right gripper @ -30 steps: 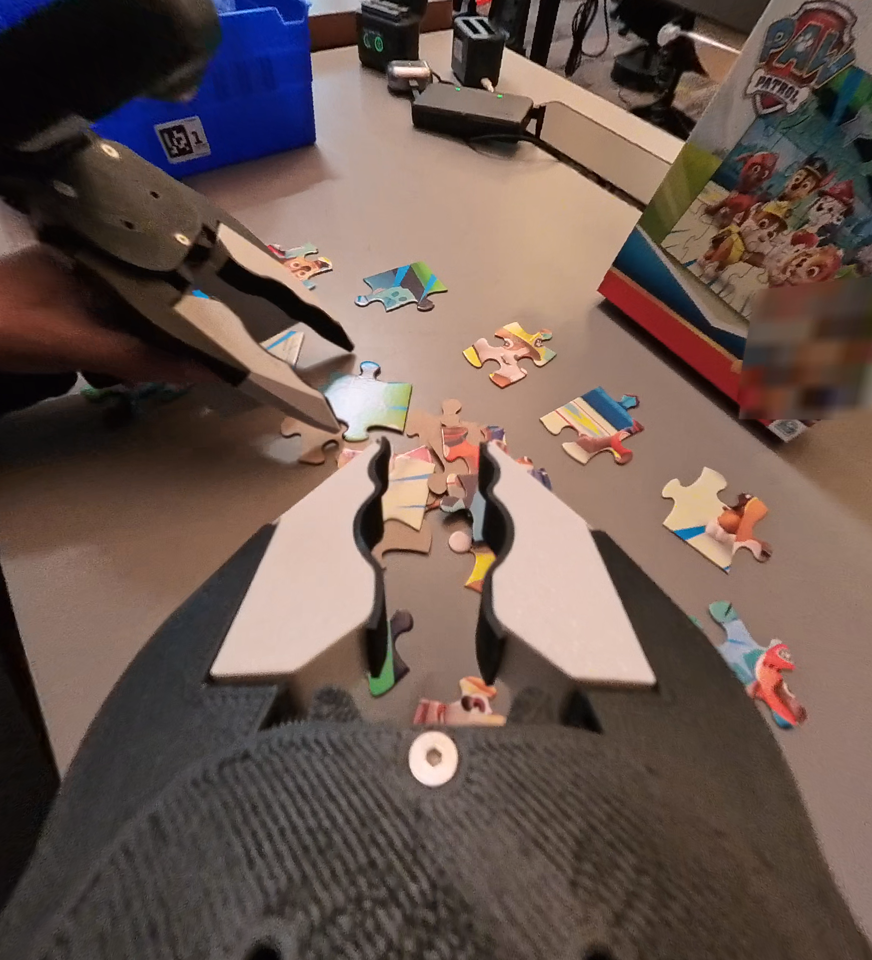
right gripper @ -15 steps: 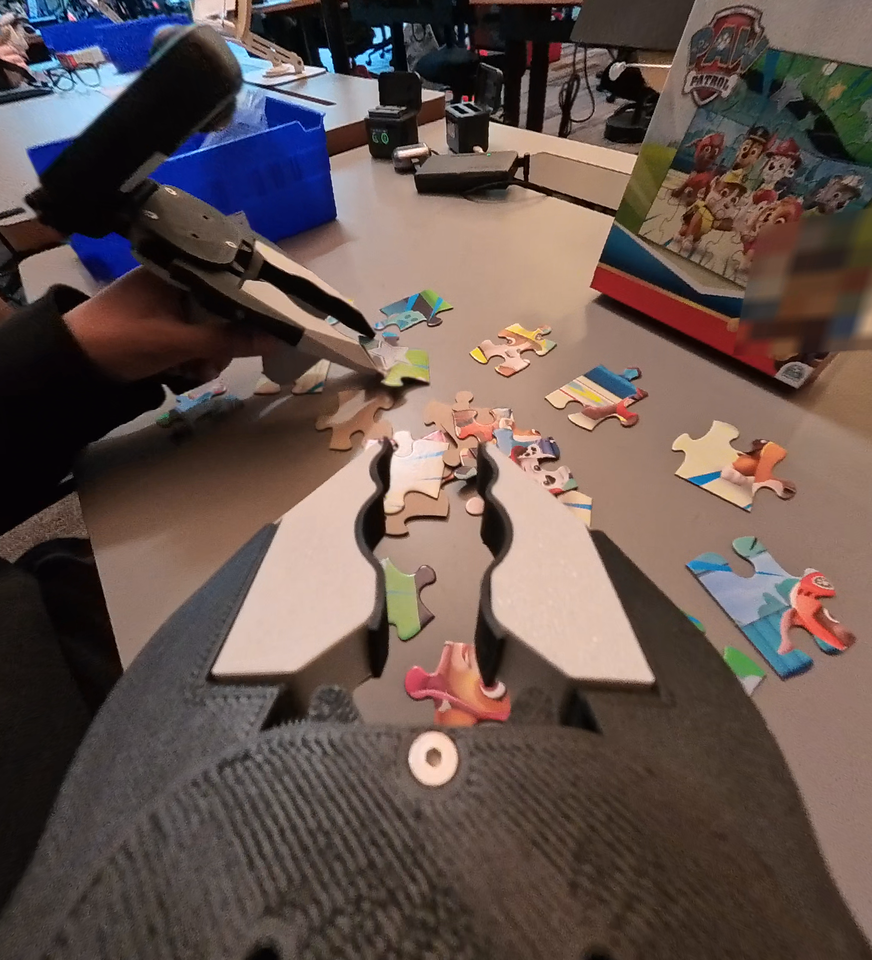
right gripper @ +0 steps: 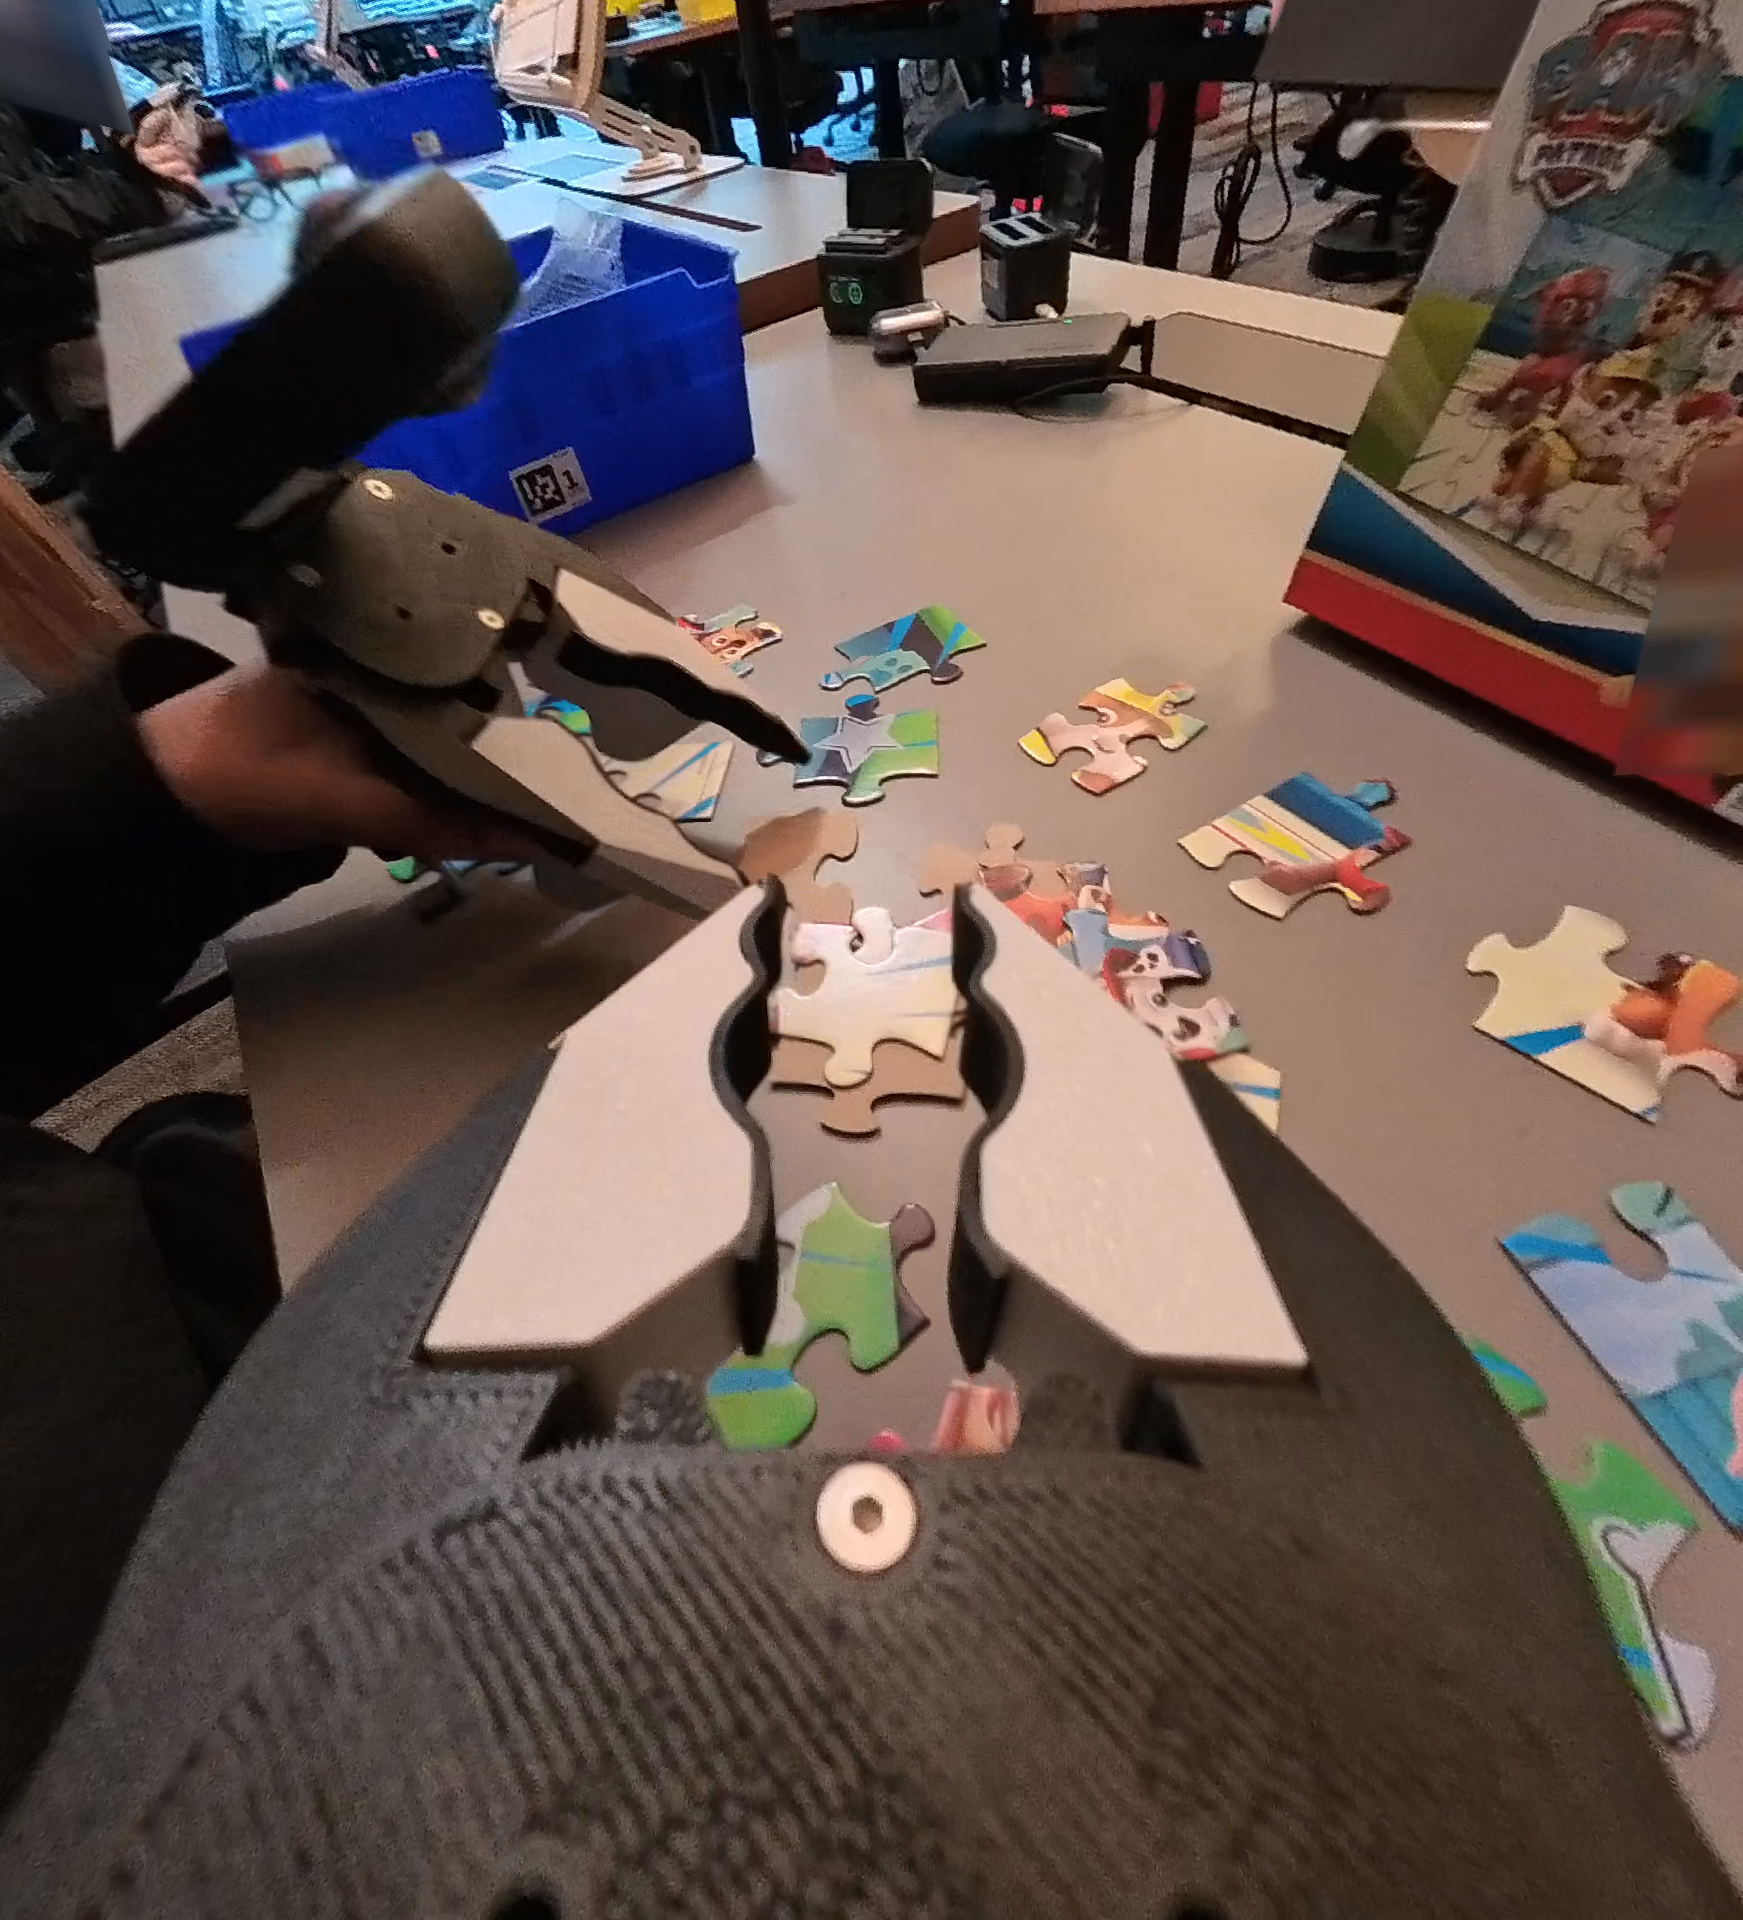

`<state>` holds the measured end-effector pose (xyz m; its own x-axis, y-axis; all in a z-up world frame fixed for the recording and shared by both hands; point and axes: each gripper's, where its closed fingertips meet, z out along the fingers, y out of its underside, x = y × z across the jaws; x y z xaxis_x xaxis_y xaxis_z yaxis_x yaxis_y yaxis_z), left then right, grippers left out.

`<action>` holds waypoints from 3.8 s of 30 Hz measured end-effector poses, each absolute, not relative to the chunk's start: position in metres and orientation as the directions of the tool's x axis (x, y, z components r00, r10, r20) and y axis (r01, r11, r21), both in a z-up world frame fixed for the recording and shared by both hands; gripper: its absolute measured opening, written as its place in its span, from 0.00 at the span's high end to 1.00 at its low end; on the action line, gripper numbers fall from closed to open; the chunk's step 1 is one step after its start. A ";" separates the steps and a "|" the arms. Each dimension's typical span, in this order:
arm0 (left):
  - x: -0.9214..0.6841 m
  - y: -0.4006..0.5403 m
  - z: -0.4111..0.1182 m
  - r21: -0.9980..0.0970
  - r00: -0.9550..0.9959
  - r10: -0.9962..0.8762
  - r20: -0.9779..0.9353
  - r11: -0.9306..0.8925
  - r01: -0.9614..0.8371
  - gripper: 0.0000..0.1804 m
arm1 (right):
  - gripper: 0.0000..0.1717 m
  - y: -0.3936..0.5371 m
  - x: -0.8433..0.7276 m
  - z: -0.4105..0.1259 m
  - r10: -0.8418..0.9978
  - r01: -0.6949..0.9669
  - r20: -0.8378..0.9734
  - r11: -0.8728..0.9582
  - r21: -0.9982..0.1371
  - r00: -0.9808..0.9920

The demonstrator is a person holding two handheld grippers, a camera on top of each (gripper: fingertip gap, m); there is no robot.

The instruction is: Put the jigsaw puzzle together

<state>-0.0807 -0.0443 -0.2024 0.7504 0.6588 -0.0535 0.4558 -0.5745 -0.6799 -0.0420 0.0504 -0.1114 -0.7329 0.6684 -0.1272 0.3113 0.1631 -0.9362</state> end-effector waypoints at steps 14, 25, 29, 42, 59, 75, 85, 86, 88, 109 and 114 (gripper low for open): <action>-0.067 -0.047 -0.209 -0.634 0.745 0.661 0.084 -0.542 0.552 0.79 | 0.82 0.049 -0.041 -0.112 0.676 0.302 -0.105 0.180 -0.936 -0.729; -0.054 -0.039 -0.210 -0.651 0.808 0.589 0.027 -0.603 0.461 0.63 | 0.82 0.044 -0.038 -0.114 0.669 0.297 -0.093 0.198 -0.934 -0.737; -0.040 -0.035 -0.212 -0.601 0.852 0.522 0.023 -0.675 0.429 0.67 | 0.82 0.044 -0.036 -0.113 0.670 0.292 -0.083 0.206 -0.934 -0.737; -0.007 -0.037 -0.194 -0.631 0.953 0.297 0.055 -0.730 0.264 0.65 | 0.82 0.041 -0.029 -0.109 0.657 0.291 -0.109 0.174 -0.941 -0.746; 0.003 -0.040 -0.210 -0.575 0.992 0.071 0.108 -0.809 0.121 0.77 | 0.82 0.056 -0.017 -0.102 0.670 0.301 -0.157 0.103 -0.948 -0.725; 0.038 -0.053 -0.209 -0.564 0.986 0.108 0.123 -0.810 0.159 0.75 | 0.80 0.007 0.017 -0.148 0.539 0.265 -0.012 0.395 -0.880 -0.842; 0.046 -0.037 -0.211 -0.601 0.998 0.051 0.035 -0.797 0.062 0.74 | 0.81 0.004 0.022 -0.140 0.545 0.266 -0.028 0.363 -0.893 -0.838; 0.048 -0.035 -0.210 -0.606 0.998 0.048 0.051 -0.792 0.069 0.77 | 0.81 0.004 0.023 -0.139 0.547 0.265 -0.025 0.365 -0.893 -0.837; 0.049 -0.035 -0.211 -0.591 0.996 0.052 0.066 -0.803 0.081 0.78 | 0.80 0.005 0.024 -0.139 0.548 0.264 -0.023 0.365 -0.893 -0.836; 0.052 -0.038 -0.187 -0.686 0.979 0.122 0.166 -0.698 0.203 0.85 | 0.77 -0.025 0.066 -0.147 0.261 -0.105 0.264 0.499 -0.860 -0.929; 0.046 -0.036 -0.179 -0.726 0.974 0.138 0.178 -0.650 0.225 0.85 | 0.80 -0.026 0.060 -0.161 0.165 -0.307 0.544 0.676 -0.670 -0.823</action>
